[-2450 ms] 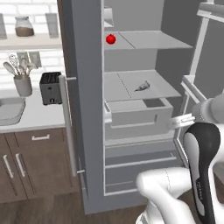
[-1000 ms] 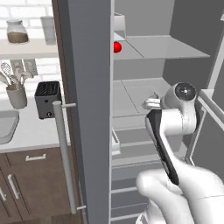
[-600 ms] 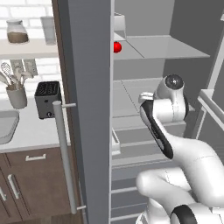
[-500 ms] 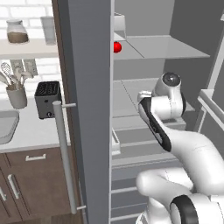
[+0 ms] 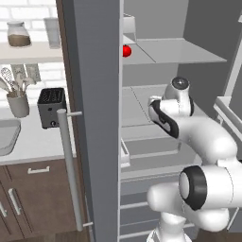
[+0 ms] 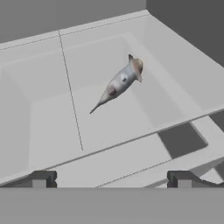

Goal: Place one tomato and one fish in each tupperware on the nearby counter, to pack two identical lunches.

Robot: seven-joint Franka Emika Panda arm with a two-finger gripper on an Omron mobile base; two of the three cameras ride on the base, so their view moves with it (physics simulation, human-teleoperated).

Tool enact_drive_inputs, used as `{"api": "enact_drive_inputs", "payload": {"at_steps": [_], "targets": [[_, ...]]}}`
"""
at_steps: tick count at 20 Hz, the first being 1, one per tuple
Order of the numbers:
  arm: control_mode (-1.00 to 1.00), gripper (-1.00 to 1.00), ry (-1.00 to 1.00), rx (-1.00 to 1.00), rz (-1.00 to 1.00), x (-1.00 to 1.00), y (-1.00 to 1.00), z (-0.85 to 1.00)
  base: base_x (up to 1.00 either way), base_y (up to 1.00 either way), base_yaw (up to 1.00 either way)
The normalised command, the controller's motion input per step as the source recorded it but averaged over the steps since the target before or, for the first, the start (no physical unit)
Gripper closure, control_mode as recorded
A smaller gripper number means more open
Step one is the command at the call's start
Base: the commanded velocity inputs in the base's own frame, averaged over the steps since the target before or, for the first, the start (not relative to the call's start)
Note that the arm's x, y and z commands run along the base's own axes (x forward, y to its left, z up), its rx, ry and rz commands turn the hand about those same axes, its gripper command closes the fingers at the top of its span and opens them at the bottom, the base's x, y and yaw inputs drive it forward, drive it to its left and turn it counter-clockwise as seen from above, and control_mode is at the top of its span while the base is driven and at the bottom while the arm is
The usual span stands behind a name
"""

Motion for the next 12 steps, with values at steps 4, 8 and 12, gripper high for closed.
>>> {"api": "enact_drive_inputs", "payload": {"at_steps": [4,8,12], "targets": [[-1.00,-1.00,0.01,0.04,0.00,0.64,-0.34,-0.25,0.00,0.00,0.00],[-1.00,-1.00,0.02,0.06,-0.01,0.59,-0.33,-0.16,0.00,0.00,0.00],[-1.00,-1.00,0.00,0.06,0.00,0.57,-0.26,-0.16,0.00,0.00,0.00]]}}
